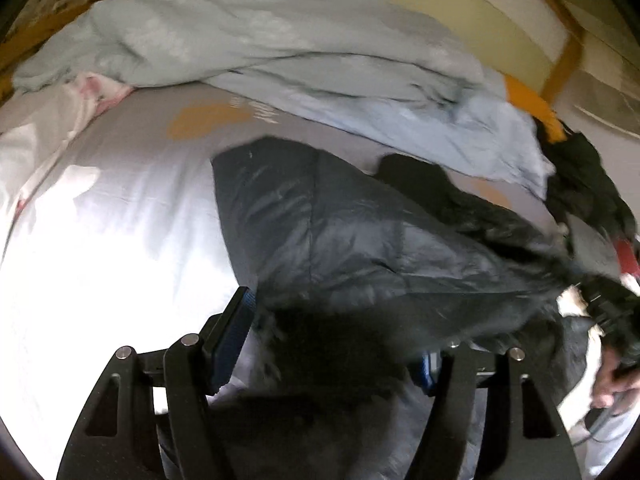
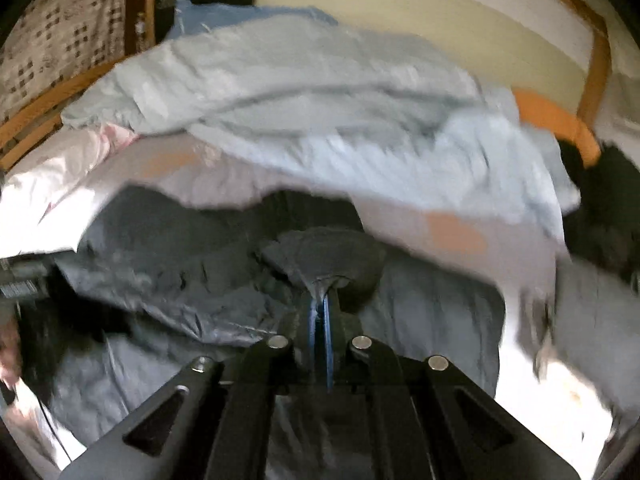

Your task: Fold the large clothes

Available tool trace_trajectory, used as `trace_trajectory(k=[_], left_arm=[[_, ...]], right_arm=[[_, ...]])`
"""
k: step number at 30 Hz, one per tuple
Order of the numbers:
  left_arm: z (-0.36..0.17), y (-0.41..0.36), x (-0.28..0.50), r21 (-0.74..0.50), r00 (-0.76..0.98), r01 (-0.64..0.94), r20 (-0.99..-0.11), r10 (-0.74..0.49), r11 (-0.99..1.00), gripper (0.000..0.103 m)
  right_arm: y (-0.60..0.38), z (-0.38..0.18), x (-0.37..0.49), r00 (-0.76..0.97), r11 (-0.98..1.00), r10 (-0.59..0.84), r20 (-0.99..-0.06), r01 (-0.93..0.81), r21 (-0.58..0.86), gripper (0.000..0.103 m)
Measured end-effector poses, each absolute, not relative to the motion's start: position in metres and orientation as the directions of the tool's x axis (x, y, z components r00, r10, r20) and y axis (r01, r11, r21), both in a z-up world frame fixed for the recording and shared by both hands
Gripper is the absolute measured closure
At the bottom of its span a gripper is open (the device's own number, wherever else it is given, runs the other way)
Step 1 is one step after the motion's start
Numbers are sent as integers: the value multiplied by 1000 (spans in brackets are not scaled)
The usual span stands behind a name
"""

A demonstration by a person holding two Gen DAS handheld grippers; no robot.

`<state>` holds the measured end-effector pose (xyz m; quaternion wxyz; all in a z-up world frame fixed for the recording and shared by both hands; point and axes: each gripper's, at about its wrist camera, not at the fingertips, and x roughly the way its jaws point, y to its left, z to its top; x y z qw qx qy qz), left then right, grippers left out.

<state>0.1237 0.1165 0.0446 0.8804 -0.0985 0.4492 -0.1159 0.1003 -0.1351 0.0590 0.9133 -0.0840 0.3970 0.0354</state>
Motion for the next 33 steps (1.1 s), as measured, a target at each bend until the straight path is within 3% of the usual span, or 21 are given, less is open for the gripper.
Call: trace_trajectory(k=[2, 4, 7, 10, 15, 18, 20, 23, 26, 28, 33], left_arm=[[43, 112, 122, -305, 549, 140, -768, -330, 942, 36], [42, 108, 121, -335, 531, 157, -765, -365, 929, 36], [50, 102, 114, -291, 559, 155, -762, -327, 944, 36], [65, 92, 103, -108, 676, 118, -719, -160, 987, 36], [77, 108, 101, -285, 673, 174, -664, -325, 943, 36], [94, 118, 87, -318, 714, 162, -616, -333, 934, 36], [104, 117, 86, -245, 757, 168, -588, -284, 955, 35], [90, 119, 104, -163, 759, 92, -627, -175, 982, 35], [57, 124, 134, -201, 682, 50, -709, -180, 978, 37], [41, 124, 147, -209, 649, 40, -738, -184, 977, 38], [17, 118, 159, -258, 567, 61, -786, -247, 964, 37]], right_arm=[[-146, 37, 91, 628, 984, -18, -778, -128, -126, 79], [-156, 23, 86, 601, 988, -17, -799, -111, -105, 67], [-167, 23, 79, 592, 995, 30, -805, -96, -34, 67], [-164, 40, 78, 623, 993, 59, -780, -118, -19, 62], [-144, 74, 80, 696, 982, 41, -717, -159, -99, 58], [-142, 90, 89, 687, 988, 115, -718, -155, 9, 58], [-139, 95, 95, 700, 988, 125, -703, -152, 24, 57], [-116, 84, 122, 678, 982, 42, -734, -162, -94, 56], [-89, 51, 157, 627, 959, -28, -778, -202, -198, 56], [-79, 31, 170, 661, 943, -100, -743, -175, -283, 56], [-91, 3, 186, 622, 932, -154, -767, -167, -322, 51]])
